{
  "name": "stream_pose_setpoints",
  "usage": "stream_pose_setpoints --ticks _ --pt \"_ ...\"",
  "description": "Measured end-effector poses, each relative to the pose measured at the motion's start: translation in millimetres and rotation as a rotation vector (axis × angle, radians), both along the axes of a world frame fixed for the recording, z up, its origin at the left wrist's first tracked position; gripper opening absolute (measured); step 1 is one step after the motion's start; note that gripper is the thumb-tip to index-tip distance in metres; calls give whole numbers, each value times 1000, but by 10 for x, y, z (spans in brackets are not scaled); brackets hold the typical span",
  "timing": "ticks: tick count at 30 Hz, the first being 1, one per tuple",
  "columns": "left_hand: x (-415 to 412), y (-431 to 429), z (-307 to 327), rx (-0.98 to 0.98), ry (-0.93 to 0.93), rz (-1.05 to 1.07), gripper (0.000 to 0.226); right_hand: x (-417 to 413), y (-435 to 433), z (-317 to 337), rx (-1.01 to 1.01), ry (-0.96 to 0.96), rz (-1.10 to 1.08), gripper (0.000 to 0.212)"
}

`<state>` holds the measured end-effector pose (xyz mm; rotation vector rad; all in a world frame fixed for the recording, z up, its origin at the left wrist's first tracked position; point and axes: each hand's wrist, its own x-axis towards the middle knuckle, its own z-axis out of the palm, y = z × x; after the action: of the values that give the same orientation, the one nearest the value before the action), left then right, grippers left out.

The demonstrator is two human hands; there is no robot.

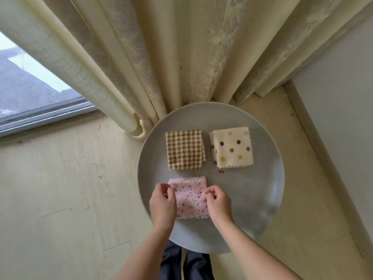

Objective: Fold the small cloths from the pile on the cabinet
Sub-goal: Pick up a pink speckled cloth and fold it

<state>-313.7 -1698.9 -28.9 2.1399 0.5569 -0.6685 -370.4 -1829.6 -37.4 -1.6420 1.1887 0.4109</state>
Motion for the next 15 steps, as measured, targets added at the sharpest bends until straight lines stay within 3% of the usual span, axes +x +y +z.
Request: stream_pose_setpoints --ticks 4,7,10,15 --pt "8 -25 -122 -304 291 4 24 220 9 -60 361 -5 -142 23" --pt "40 -28 -96 -346 363 42 30 262 30 -72 343 -36 -204 29" --pt "52 40 351 -422 427 119 45 197 78 254 261 -39 -269 29" --pt "7 548 1257 -488 358 132 36 171 381 1162 365 -127 -394 22"
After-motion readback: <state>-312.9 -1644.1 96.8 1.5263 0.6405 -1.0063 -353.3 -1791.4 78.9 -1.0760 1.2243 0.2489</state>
